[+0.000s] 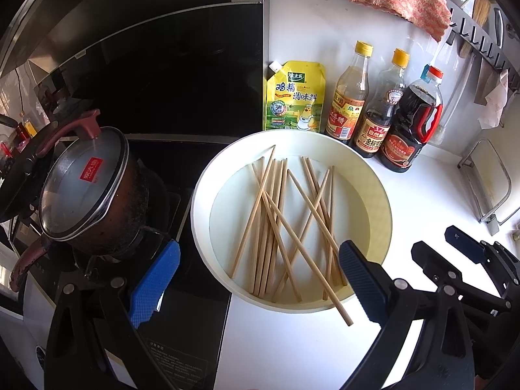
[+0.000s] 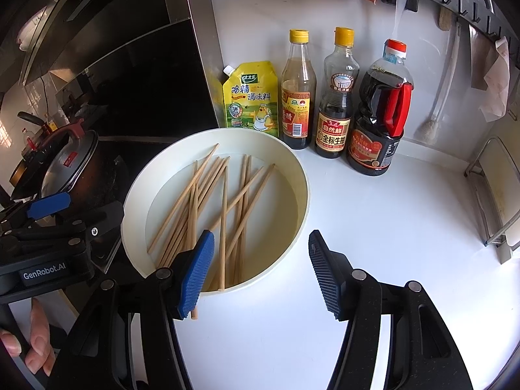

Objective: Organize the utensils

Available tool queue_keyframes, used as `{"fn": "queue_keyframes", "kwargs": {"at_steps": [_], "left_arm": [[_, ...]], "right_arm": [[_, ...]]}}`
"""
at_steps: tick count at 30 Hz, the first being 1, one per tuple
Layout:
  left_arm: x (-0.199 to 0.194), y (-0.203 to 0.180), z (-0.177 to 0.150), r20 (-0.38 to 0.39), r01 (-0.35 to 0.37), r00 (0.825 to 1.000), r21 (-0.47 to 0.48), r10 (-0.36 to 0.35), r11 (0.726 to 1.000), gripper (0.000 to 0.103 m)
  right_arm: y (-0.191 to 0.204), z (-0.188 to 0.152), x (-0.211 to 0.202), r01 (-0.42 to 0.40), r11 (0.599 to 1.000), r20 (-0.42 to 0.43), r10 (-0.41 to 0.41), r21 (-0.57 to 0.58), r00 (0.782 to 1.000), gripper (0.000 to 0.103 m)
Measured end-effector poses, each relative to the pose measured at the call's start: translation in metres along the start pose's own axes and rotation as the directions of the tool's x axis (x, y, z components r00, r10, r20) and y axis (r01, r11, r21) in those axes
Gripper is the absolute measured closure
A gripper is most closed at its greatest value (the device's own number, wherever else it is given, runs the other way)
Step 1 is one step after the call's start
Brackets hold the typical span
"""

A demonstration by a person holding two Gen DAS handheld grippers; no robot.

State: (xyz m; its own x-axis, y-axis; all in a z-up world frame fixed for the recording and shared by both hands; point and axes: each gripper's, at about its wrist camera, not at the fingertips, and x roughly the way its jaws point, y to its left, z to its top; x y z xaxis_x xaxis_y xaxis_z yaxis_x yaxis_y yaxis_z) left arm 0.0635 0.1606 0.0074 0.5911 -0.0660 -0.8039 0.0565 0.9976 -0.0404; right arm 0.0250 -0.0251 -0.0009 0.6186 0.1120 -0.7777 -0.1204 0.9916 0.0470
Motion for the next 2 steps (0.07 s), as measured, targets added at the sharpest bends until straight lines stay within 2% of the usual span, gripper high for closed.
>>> {"fn": "queue_keyframes", "kwargs": {"at_steps": [2], "left_arm": [[0.0007,-0.0005,-0.0008,-0.004,0.001,1.0,0.002,-0.001,1.0,0.006]], "right_arm": [[-0.0011,-0.0017,-0.0016,-0.004,1.0,0.004,0.004,0.003,1.0,0.045]]}}
